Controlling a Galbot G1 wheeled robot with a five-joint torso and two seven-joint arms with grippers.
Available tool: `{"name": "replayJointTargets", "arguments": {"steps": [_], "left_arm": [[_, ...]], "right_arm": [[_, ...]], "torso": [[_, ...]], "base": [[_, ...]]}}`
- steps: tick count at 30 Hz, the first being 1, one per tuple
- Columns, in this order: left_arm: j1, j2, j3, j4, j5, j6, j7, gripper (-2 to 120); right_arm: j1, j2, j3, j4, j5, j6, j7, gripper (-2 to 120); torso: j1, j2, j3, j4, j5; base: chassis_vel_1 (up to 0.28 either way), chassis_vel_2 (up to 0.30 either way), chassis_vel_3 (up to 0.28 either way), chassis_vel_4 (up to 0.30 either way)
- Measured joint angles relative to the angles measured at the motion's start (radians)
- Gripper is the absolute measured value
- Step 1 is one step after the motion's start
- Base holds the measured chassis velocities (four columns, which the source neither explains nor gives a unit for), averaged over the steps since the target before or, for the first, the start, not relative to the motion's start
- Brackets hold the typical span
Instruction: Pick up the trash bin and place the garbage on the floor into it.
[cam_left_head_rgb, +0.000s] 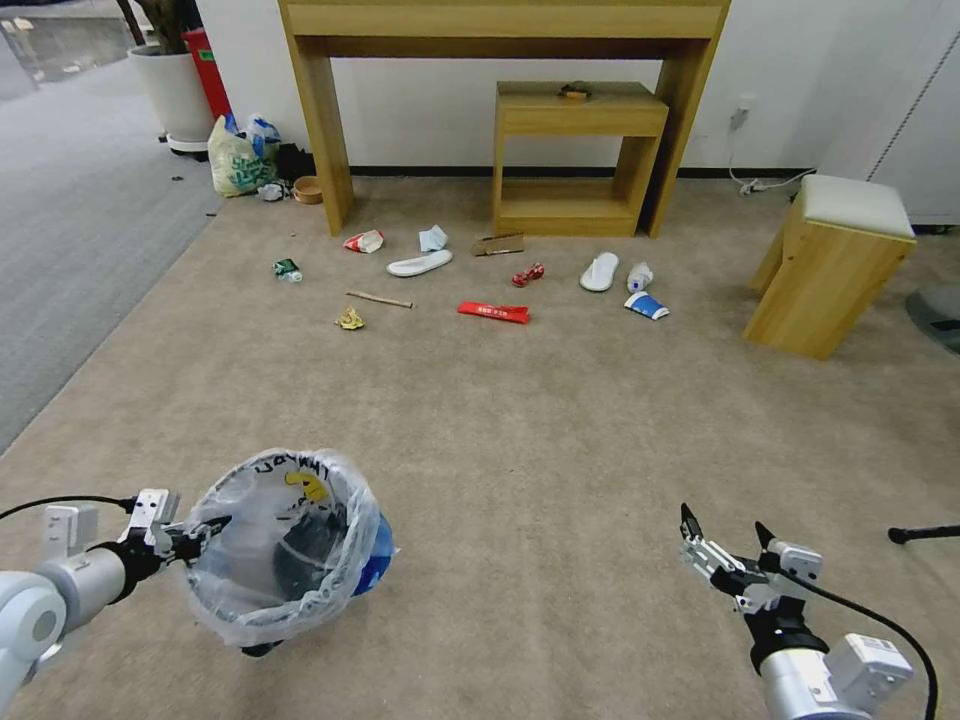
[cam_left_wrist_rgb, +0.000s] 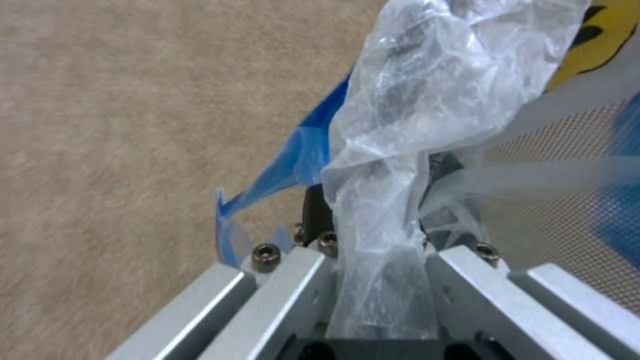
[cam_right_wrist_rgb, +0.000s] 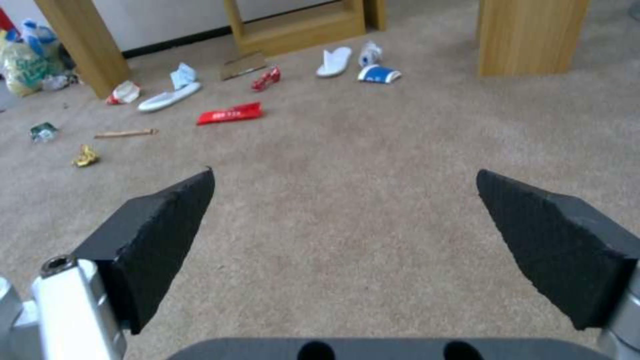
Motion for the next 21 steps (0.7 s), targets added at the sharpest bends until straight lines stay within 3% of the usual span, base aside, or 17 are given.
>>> {"name": "replayJointTargets", "arguments": {"steps": [3, 11, 21], "left_arm": [[0.087, -0.077, -0.016, -0.12, 0.01, 0.0, -0.083, 0], [0.224, -0.194, 0.015, -0.295, 0.037, 0.0, -0.177, 0], [0.247, -0.27, 0.036, -0.314, 0.031, -0.001, -0.262, 0]], "right_arm": [[0.009, -0.003, 0.001, 0.009, -0.005, -0.011, 0.001, 100], [0.016, -0.005, -0.008, 0.03, -0.027, -0.032, 0.001, 100], [0.012, -0.001, -0.008, 0.055, -0.126, -0.014, -0.068, 100]], "torso": [[0.0, 0.0, 0.0, 0.0, -0.0001], [0.0, 0.0, 0.0, 0.0002, 0.0], [0.0, 0.0, 0.0, 0.0, -0.0001]], "base": [[0.0, 0.0, 0.0, 0.0], [0.0, 0.0, 0.0, 0.0], [0.0, 0.0, 0.0, 0.0]]}}
